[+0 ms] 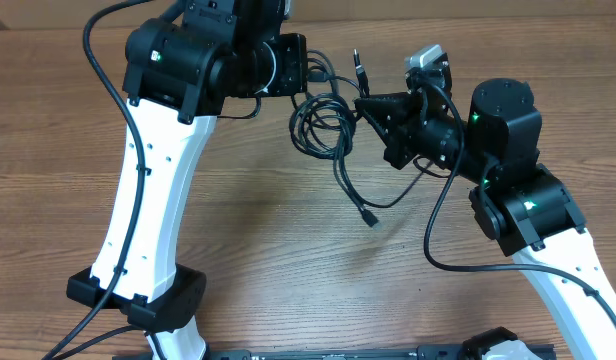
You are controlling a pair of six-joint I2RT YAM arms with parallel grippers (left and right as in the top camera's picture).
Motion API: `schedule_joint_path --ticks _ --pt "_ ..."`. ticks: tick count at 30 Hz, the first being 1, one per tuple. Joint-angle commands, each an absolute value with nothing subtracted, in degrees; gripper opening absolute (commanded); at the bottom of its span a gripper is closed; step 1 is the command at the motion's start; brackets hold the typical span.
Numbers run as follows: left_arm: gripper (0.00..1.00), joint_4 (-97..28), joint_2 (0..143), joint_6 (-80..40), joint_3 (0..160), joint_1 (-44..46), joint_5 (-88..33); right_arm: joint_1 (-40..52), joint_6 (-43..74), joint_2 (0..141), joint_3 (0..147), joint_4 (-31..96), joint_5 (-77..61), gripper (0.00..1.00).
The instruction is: Untangle cables
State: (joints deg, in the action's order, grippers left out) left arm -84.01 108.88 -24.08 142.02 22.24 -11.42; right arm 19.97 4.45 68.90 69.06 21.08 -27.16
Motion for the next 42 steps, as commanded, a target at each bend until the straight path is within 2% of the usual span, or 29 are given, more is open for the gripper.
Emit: schedule_joint_path --ticks 1,7,10,12,15,19,25,30,42 --pt "0.04 -84.3 108.4 -24.9 142.6 20.2 -3.2 19.9 4.0 68.5 69.8 20.9 -27.1 0.04" --pt "0.04 -84.4 108.4 -24.0 142.6 20.2 -4.2 19.9 4.0 68.5 69.8 20.9 -27.1 0.04" --pt "0.04 -83.9 108.4 -15.2 142.6 20.2 -11.4 19.9 4.0 68.5 69.8 20.9 -27.0 0.04" --pt "0.04 -83.7 108.4 -4.9 142.6 20.2 -20.4 19.9 4.0 68.5 69.8 20.9 -27.0 0.05" --pt "0.04 -83.8 108.4 4.0 142.6 20.2 -31.6 19.9 4.0 68.5 69.8 20.9 -27.0 0.17" --pt "0.04 -83.9 108.4 10.8 142.6 20.2 -42.0 19.9 2.5 68.5 69.8 21.1 -25.6 0.44" --pt "0.04 -85.9 108.3 14.6 142.6 20.2 -41.8 19.9 0.7 68.5 69.8 21.4 -19.3 0.52" --pt "0.04 -86.3 108.3 15.6 142.6 20.2 -42.1 19.9 -0.5 68.5 69.7 21.6 -19.3 0.57" --pt "0.04 -84.3 108.3 15.4 142.6 20.2 -51.4 19.9 -0.5 70.8 69.7 21.5 -21.9 0.70"
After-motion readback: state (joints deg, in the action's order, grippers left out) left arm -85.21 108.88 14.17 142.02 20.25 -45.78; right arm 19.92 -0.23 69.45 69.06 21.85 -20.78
